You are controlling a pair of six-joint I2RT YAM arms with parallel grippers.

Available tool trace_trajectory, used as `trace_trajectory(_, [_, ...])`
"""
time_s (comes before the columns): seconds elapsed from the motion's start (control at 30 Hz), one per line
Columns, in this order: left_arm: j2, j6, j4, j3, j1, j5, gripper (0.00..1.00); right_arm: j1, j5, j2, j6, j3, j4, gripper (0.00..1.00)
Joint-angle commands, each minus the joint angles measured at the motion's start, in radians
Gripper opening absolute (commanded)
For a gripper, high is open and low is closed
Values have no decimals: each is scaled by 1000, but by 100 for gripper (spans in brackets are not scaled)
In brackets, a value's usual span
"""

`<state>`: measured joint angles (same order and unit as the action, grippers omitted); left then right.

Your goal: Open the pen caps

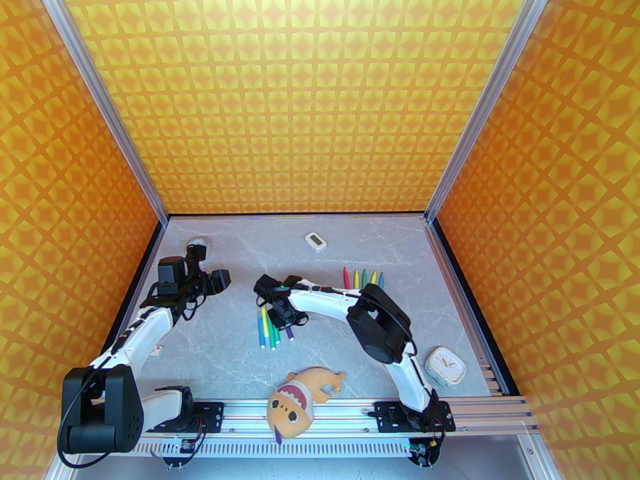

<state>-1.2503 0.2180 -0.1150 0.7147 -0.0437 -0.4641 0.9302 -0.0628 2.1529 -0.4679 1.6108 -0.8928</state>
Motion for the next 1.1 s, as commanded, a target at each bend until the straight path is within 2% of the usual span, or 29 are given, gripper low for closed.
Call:
trace_trajectory(0.0, [-15, -19, 3, -4, 4, -20, 67, -6, -82, 67, 17, 20, -17, 20])
trace_trajectory(0.27, [-31, -5, 17, -1, 4, -35, 67, -10, -96, 79, 33, 42, -18, 9])
trace_trajectory(0.47, [-68, 30, 45, 10, 34, -80, 66, -78, 15, -57, 35, -102, 144, 0])
trace_trajectory(0.73, [-157, 87, 86, 77, 153, -98, 66, -168, 155, -250, 88, -260, 322, 0])
trace_trajectory(1.07, [-280, 237, 209, 154, 274, -193, 64, -215, 294, -365, 124, -369, 502, 0])
